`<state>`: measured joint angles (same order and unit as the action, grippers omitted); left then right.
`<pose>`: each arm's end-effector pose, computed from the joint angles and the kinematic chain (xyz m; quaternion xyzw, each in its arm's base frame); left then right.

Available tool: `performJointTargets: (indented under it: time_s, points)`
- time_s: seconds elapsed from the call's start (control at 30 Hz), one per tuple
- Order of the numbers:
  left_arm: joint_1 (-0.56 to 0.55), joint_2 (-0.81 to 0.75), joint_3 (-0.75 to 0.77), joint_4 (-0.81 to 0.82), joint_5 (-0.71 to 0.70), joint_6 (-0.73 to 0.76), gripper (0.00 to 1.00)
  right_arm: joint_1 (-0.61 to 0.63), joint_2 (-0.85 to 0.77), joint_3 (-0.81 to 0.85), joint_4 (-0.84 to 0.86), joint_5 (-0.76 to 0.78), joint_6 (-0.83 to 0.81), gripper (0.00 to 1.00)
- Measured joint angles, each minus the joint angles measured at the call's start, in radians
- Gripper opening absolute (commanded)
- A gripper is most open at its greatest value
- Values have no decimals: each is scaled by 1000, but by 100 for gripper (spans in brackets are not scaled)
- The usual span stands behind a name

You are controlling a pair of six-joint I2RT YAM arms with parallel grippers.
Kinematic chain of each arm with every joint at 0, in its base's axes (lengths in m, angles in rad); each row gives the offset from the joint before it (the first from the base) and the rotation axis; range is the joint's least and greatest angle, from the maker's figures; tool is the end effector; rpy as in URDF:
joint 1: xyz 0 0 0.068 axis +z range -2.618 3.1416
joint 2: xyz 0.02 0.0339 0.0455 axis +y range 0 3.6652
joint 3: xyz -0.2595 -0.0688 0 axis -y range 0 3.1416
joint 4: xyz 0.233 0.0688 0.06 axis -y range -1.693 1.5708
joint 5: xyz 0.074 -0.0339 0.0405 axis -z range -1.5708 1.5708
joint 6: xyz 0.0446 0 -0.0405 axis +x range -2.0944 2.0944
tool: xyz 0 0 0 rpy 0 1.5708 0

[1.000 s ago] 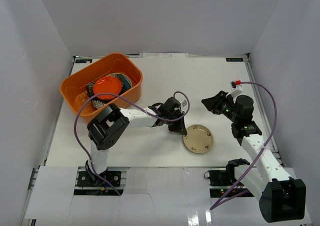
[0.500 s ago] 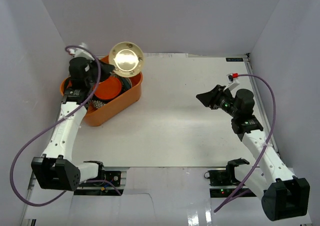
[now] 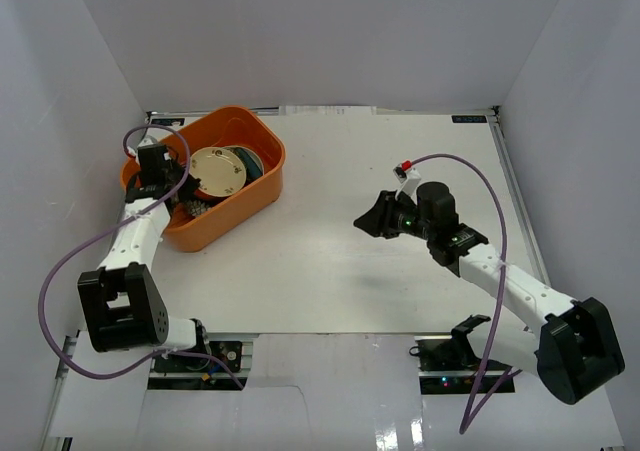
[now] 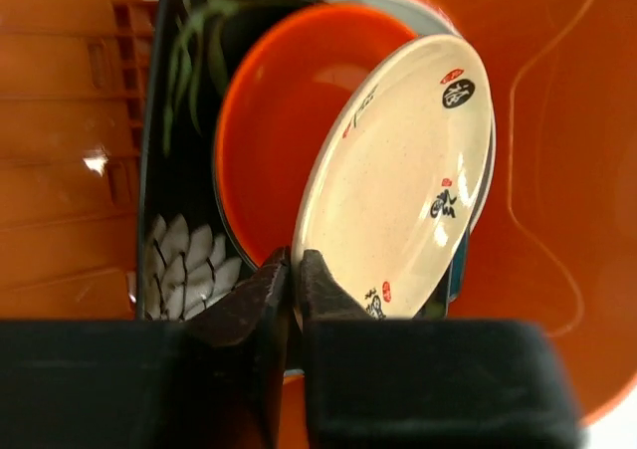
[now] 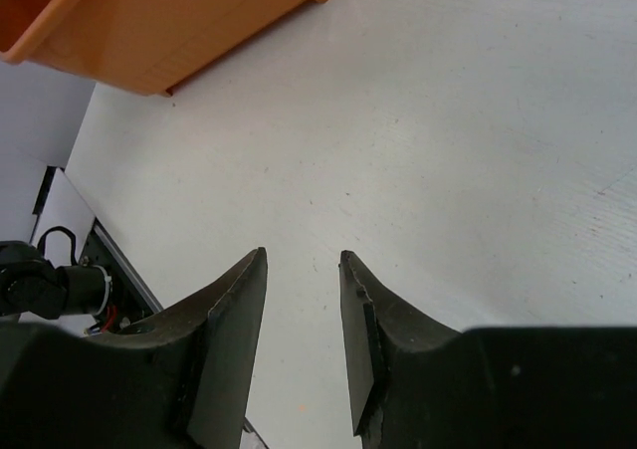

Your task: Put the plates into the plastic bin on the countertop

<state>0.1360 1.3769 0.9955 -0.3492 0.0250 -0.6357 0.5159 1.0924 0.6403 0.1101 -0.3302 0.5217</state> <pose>0.2943 0.0392 0.2580 -0.3389 0.8478 -0.1119 0.3923 0.2067 0.1338 0.2571 -0.0924 0.8063 0.3986 0.4272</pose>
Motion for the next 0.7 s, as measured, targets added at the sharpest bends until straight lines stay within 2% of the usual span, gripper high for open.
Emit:
performJointTargets:
  time_s: [0.03,0.07,0.17,0.23,0.27,0.33,0.37,0.4,0.43,0.47,0.57,0.63,0.7]
  points:
    - [0,0,3,6,-15,3,32,10,12,2,0,8,0,43]
    - [0,0,7,12,-28,10,56,21,26,5,-1,16,-1,46]
    - [0,-2,23,26,-55,23,81,43,55,24,-5,35,-4,53]
    - [0,-13,25,40,-69,28,88,51,61,42,-11,45,-6,59]
    - [0,-25,25,43,-72,31,91,53,61,53,-15,52,-9,68]
    - [0,-52,26,43,-73,38,92,54,60,79,-31,71,-14,79]
    - [0,-68,26,43,-72,42,98,54,59,92,-40,80,-20,90]
    - [0,-87,27,43,-68,48,98,54,55,107,-55,95,-26,99]
    - [0,-113,27,42,-53,51,98,54,50,122,-70,110,-34,92]
    - [-3,-148,27,43,-29,54,98,54,40,140,-89,126,-43,90]
    - [-34,-260,26,53,61,60,98,54,-2,198,-154,173,-74,90]
    - [-113,-343,27,77,116,64,98,55,-45,234,-183,201,-114,90]
    - [-240,-414,27,95,153,75,98,56,-103,265,-200,226,-157,90]
